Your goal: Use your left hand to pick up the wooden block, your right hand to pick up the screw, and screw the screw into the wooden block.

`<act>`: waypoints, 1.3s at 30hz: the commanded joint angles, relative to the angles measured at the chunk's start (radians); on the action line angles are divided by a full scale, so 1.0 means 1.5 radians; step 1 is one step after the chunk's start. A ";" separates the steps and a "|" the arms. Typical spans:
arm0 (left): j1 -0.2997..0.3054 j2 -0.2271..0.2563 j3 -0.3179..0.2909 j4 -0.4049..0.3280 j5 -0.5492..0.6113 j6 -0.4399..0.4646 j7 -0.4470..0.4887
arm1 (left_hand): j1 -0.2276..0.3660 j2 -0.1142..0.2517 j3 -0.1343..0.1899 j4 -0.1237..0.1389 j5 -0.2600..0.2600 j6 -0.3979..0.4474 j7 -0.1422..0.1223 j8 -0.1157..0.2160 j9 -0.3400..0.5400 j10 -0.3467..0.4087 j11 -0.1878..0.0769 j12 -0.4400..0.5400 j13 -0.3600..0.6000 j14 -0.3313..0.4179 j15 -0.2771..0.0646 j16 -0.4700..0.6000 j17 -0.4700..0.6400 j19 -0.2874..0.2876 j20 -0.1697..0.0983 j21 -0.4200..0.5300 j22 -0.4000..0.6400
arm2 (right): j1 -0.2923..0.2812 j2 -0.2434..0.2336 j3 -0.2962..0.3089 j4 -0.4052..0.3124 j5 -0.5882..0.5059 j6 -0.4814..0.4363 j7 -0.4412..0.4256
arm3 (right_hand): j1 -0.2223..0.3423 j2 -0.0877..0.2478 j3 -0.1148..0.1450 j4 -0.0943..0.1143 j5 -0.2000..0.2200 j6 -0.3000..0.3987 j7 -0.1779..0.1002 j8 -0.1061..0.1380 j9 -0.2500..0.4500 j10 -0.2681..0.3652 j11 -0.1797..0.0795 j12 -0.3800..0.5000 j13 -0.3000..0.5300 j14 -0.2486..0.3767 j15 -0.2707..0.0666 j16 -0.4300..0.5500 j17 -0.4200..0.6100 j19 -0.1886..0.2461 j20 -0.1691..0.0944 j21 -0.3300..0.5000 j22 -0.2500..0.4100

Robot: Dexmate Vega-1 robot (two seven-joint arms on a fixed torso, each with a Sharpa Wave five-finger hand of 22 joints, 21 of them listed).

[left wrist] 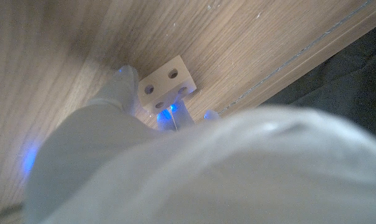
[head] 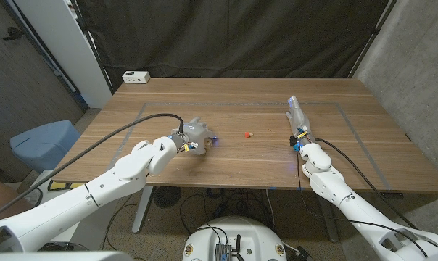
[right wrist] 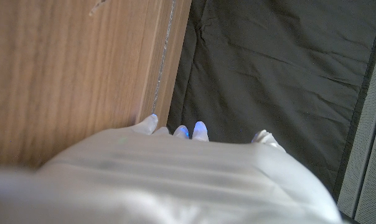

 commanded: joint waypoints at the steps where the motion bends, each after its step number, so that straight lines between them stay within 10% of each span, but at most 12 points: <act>1: -0.009 -0.005 0.009 0.013 0.005 -0.007 0.006 | 0.006 0.001 -0.003 0.000 0.002 0.005 0.001 0.000 0.003 0.006 0.001 0.005 0.004 0.006 -0.002 0.003 0.003 -0.020 0.004 0.002 0.003 | -0.001 -0.001 0.000 0.000 0.001 -0.005 -0.001 | -0.006 -0.001 -0.001 -0.005 0.003 -0.002 -0.005 0.004 0.002 -0.006 -0.002 0.001 0.003 -0.013 0.004 0.002 0.000 -0.003 0.005 0.002 0.004; 39: -0.028 -0.015 0.017 0.065 0.005 -0.040 0.083 | 0.072 -0.002 -0.040 -0.004 0.004 0.145 -0.015 0.041 0.015 0.118 -0.004 0.110 0.069 0.127 -0.051 0.006 0.009 0.065 0.005 0.002 0.002 | 0.016 0.022 -0.005 0.046 0.000 0.004 -0.007 | -0.006 0.002 0.001 -0.009 0.003 -0.003 -0.007 0.004 0.002 -0.007 -0.004 0.002 0.003 -0.014 0.003 0.002 0.000 -0.005 0.009 0.003 0.004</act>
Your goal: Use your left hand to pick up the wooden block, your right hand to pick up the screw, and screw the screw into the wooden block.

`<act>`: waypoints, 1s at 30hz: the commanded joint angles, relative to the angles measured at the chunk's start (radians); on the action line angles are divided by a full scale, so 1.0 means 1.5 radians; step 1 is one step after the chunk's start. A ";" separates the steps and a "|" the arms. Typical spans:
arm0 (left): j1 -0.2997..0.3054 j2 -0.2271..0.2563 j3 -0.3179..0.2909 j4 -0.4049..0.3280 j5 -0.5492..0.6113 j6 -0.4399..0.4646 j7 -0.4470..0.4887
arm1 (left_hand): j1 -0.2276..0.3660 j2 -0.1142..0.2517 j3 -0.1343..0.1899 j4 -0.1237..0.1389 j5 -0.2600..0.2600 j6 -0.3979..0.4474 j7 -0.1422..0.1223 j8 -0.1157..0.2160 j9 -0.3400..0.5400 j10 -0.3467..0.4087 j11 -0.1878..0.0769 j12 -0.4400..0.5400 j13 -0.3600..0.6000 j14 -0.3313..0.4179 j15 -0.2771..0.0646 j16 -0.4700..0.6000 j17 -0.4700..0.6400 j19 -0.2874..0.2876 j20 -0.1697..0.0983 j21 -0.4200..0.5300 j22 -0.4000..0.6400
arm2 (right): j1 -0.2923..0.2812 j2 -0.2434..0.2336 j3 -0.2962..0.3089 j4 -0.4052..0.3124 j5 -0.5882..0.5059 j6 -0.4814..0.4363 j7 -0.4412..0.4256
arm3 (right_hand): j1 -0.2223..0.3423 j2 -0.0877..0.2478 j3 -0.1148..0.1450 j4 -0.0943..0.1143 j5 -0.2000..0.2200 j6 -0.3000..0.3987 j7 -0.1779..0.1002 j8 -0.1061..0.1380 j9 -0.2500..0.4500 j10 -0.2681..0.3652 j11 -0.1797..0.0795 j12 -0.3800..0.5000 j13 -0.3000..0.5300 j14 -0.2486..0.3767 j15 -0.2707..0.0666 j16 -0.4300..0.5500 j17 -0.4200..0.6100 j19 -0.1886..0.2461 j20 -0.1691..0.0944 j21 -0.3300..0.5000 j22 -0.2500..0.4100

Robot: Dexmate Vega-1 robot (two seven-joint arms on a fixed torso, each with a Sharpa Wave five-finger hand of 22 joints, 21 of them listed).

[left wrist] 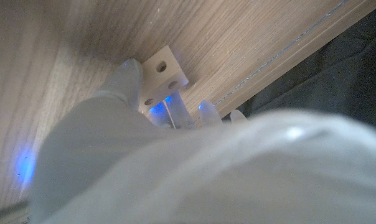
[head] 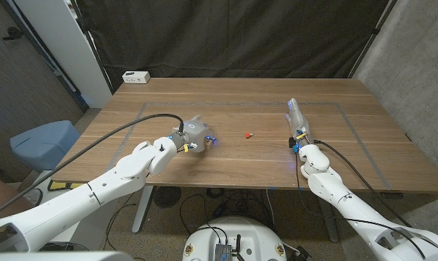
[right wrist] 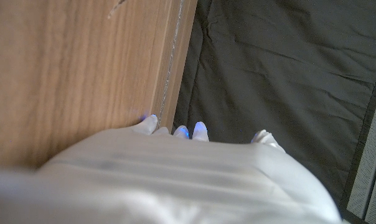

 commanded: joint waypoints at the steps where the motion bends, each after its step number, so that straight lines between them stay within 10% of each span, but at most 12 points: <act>1: -0.012 -0.007 0.006 0.020 -0.008 -0.012 0.011 | 0.007 0.000 -0.005 0.001 0.004 0.010 -0.001 0.006 0.002 0.009 -0.001 0.008 0.005 0.012 -0.029 0.001 0.002 0.005 0.001 -0.003 0.002 | 0.005 0.007 -0.002 0.015 -0.001 0.003 -0.002 | -0.004 -0.001 0.001 -0.004 0.003 -0.001 -0.004 0.004 0.002 -0.006 -0.002 0.002 0.003 -0.014 0.003 0.002 0.000 -0.001 0.005 0.003 0.004; 30: -0.015 -0.018 0.014 0.028 -0.017 -0.012 0.045 | 0.026 0.018 -0.043 0.008 0.003 0.139 -0.001 0.076 0.010 0.103 -0.002 0.067 0.058 0.092 -0.059 0.012 0.011 0.068 -0.017 0.000 0.002 | 0.005 0.008 0.000 0.024 0.006 0.007 0.005 | -0.005 0.000 0.001 -0.006 0.003 -0.001 -0.004 0.004 0.002 -0.007 -0.003 0.002 0.003 -0.015 0.005 0.002 0.000 -0.002 0.008 0.003 0.004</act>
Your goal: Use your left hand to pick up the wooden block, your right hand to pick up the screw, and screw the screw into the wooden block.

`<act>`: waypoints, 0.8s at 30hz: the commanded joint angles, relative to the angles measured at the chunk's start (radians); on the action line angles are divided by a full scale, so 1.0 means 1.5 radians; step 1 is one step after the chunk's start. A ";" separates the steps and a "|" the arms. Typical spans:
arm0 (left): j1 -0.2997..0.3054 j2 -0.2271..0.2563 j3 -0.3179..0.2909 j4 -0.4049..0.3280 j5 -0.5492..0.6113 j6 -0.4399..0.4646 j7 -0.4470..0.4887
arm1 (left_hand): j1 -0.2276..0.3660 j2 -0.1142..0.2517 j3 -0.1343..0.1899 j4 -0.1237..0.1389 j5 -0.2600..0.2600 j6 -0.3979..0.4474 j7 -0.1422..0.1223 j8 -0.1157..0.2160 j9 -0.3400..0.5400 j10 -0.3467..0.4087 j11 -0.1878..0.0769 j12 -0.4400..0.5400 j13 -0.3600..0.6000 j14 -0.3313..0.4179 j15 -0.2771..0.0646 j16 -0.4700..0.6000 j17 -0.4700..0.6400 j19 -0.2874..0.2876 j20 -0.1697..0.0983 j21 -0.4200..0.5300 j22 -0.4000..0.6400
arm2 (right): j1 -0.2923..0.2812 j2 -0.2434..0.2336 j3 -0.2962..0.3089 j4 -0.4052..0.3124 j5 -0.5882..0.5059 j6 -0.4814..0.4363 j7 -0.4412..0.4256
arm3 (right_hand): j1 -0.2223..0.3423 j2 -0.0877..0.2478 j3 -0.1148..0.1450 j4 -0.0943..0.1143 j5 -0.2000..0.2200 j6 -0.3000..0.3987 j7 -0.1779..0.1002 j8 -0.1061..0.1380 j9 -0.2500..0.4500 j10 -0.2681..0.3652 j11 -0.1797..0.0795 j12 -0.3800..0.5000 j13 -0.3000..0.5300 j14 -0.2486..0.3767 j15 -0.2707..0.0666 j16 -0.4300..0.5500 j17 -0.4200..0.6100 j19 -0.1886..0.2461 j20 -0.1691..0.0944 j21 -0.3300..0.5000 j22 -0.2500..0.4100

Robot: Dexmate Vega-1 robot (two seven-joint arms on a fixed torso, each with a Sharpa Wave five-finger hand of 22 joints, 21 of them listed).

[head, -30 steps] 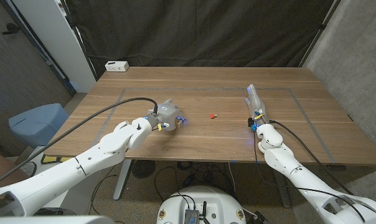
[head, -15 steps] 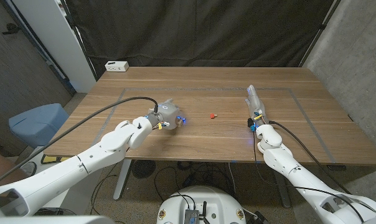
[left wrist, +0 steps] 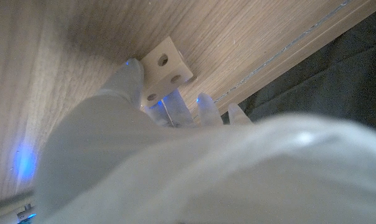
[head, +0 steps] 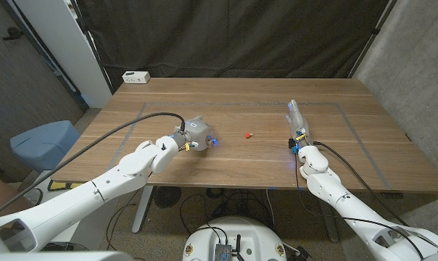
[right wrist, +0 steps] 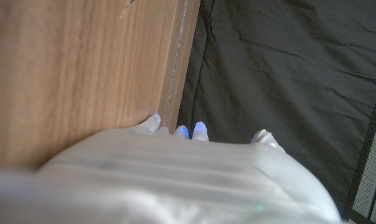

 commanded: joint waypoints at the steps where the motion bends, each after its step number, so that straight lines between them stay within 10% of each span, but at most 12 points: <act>1: 0.005 -0.003 0.001 -0.002 -0.001 0.008 0.016 | 0.009 0.006 -0.008 0.000 0.003 0.029 0.000 0.015 0.001 0.024 0.000 0.011 0.009 0.021 -0.061 0.009 0.003 0.013 -0.002 0.004 0.002 | -0.001 0.000 0.001 0.003 0.004 0.001 0.005 | -0.005 0.000 -0.002 -0.003 0.003 -0.001 -0.004 0.004 0.002 -0.007 -0.002 0.002 0.003 -0.015 0.004 0.002 0.000 0.002 0.004 0.003 0.004; 24: 0.027 0.004 -0.013 -0.025 0.004 0.026 0.051 | 0.012 0.017 -0.026 0.002 0.004 0.110 0.008 0.055 -0.004 0.086 -0.001 0.024 0.018 0.062 -0.085 0.018 0.007 0.046 -0.019 0.003 0.002 | -0.020 -0.024 0.001 -0.047 -0.004 -0.012 0.000 | -0.006 0.002 -0.001 -0.004 0.004 -0.001 -0.004 0.004 0.002 -0.007 -0.002 0.002 0.003 -0.015 0.003 0.003 0.000 0.002 0.003 0.003 0.004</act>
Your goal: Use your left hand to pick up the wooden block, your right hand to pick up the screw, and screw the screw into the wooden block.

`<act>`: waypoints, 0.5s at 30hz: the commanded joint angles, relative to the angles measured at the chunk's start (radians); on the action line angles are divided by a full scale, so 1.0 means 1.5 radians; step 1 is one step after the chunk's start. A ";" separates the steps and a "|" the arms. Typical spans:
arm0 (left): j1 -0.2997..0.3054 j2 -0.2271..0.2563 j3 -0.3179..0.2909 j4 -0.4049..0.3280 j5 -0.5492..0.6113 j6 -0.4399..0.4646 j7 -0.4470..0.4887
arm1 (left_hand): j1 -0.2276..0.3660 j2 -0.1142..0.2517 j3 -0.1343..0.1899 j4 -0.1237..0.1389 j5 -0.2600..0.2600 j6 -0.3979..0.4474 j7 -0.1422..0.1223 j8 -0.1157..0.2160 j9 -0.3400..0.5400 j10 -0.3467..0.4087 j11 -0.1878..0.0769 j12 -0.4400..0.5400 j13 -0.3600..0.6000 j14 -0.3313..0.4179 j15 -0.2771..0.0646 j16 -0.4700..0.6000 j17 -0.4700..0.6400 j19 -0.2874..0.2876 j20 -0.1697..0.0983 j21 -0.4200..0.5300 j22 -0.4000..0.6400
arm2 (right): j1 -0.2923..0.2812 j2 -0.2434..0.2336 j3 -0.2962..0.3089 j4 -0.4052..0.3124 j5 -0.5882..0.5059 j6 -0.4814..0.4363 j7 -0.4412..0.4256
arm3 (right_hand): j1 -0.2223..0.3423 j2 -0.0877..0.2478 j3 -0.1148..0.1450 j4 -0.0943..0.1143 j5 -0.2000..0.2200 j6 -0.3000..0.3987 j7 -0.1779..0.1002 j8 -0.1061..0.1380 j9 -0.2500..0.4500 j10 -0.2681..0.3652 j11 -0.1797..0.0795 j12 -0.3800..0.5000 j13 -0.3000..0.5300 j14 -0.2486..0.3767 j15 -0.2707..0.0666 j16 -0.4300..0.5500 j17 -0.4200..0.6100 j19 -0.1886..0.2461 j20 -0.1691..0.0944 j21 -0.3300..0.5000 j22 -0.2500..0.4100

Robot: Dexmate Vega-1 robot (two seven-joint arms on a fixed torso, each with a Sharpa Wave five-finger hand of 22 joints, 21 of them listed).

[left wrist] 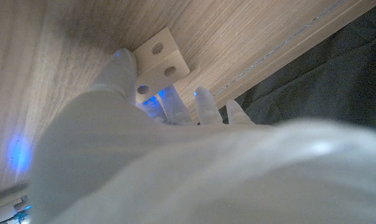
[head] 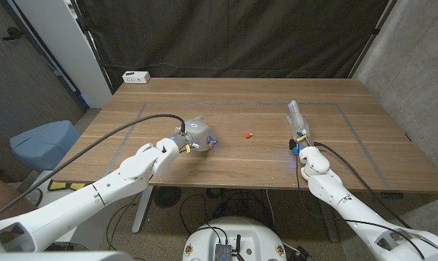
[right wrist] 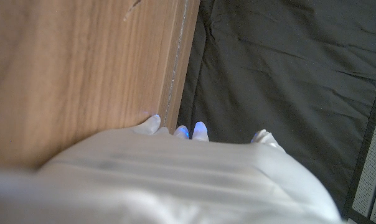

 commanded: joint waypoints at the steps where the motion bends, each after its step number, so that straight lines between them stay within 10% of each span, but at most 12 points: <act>1: 0.012 0.005 -0.013 -0.015 0.003 0.014 0.018 | 0.003 0.009 -0.001 0.000 0.004 0.020 0.007 0.007 0.003 0.010 0.001 0.002 0.001 0.009 -0.082 0.004 0.002 0.006 0.000 0.003 0.002 | -0.008 -0.016 -0.001 -0.034 -0.009 -0.012 -0.004 | -0.006 0.002 -0.001 -0.004 0.004 -0.001 -0.004 0.004 0.002 -0.006 -0.002 0.002 0.003 -0.015 0.003 0.003 0.000 0.002 0.003 0.003 0.004; 15: 0.019 -0.003 -0.027 -0.018 -0.030 0.018 0.035 | 0.001 0.012 -0.006 0.002 0.004 0.025 0.008 0.010 0.002 0.019 0.000 -0.001 -0.002 0.013 -0.085 0.005 0.003 0.010 -0.003 0.002 0.002 | -0.010 -0.057 -0.018 -0.094 -0.055 -0.054 -0.016 | -0.005 0.002 0.000 -0.006 0.004 -0.001 -0.004 0.004 0.002 -0.007 -0.003 0.002 0.003 -0.016 0.002 0.002 0.000 0.004 0.003 0.004 0.004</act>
